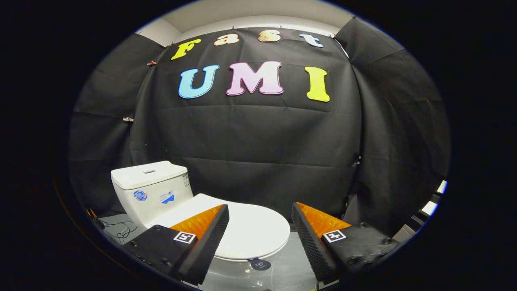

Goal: Open the toilet lid.

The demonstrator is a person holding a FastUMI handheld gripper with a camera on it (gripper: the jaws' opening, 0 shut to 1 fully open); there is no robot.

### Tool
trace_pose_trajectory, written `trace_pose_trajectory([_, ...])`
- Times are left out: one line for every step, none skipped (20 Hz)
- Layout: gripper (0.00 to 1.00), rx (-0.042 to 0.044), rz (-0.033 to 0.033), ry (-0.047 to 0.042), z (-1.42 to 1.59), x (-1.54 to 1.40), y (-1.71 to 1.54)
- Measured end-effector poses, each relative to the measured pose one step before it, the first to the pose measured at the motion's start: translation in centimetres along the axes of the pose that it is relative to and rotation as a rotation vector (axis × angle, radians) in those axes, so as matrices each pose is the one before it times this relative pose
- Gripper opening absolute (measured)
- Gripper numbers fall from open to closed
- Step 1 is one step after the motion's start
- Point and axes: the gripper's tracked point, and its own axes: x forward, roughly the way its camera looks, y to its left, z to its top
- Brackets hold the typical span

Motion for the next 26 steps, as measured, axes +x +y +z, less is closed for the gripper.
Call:
trace_pose_trajectory([0.98, 0.00103, -0.00056, 0.00079, -0.049, 0.052, -0.034])
trace_pose_trajectory([0.98, 0.00164, -0.00123, 0.00203, -0.230, 0.046, -0.045])
trace_pose_trajectory([0.98, 0.00315, -0.00101, 0.01016, -0.488, 0.170, -0.124])
trace_pose_trajectory([0.98, 0.00411, 0.00292, 0.01067, -0.533, 0.070, 0.012])
trace_pose_trajectory([0.98, -0.00016, -0.00356, 0.00746, -0.565, 0.057, -0.237])
trace_pose_trajectory([0.98, -0.00009, -0.00337, 0.01009, -0.656, 0.241, -0.314])
trace_pose_trajectory([0.98, 0.00372, -0.00633, 0.01622, -0.816, 0.200, -0.363])
trace_pose_trajectory([0.98, 0.01323, -0.00438, 0.01612, -0.884, 0.231, -0.347])
trace_pose_trajectory([0.98, 0.01930, -0.00560, 0.01533, -0.782, 0.219, -0.295])
trace_pose_trajectory([0.98, 0.02146, -0.00492, 0.02278, -1.110, 0.343, -0.314])
trace_pose_trajectory([0.98, 0.01654, -0.00308, 0.01704, -0.852, 0.316, -0.216])
trace_pose_trajectory([0.98, 0.01647, -0.00416, 0.01949, -0.973, 0.323, -0.221])
trace_pose_trajectory([0.99, 0.01782, -0.00536, 0.02066, -1.012, 0.330, -0.225])
trace_pose_trajectory([0.99, 0.02239, -0.00248, 0.02302, -1.125, 0.425, -0.188])
trace_pose_trajectory([0.98, 0.03522, 0.00102, 0.02763, -1.064, 0.257, -0.079])
trace_pose_trajectory([0.99, 0.04769, 0.00207, 0.02192, -0.997, 0.316, -0.129])
trace_pose_trajectory([0.98, 0.05022, -0.00059, 0.02411, -0.866, 0.264, -0.296])
trace_pose_trajectory([0.98, 0.04778, -0.00114, 0.01961, -0.696, 0.233, -0.082])
trace_pose_trajectory([0.99, 0.04936, -0.00181, 0.01503, -0.762, 0.192, -0.261])
trace_pose_trajectory([0.99, 0.05336, 0.00170, 0.01087, -0.568, 0.227, -0.415])
trace_pose_trajectory([0.99, 0.06433, 0.00834, 0.01875, -0.542, 0.034, -0.508])
trace_pose_trajectory([0.99, 0.08271, 0.01870, 0.01860, -0.583, 0.101, -0.159])
trace_pose_trajectory([0.99, 0.09856, 0.00908, 0.02804, -0.600, 0.122, -0.235])
trace_pose_trajectory([0.99, 0.10352, 0.01216, 0.01710, -0.450, 0.149, -0.146])
trace_pose_trajectory([0.99, 0.08236, -0.00929, 0.01780, -0.490, 0.379, -1.026])
trace_pose_trajectory([0.96, 0.04214, -0.00451, 0.00221, -0.142, 0.257, -1.022])
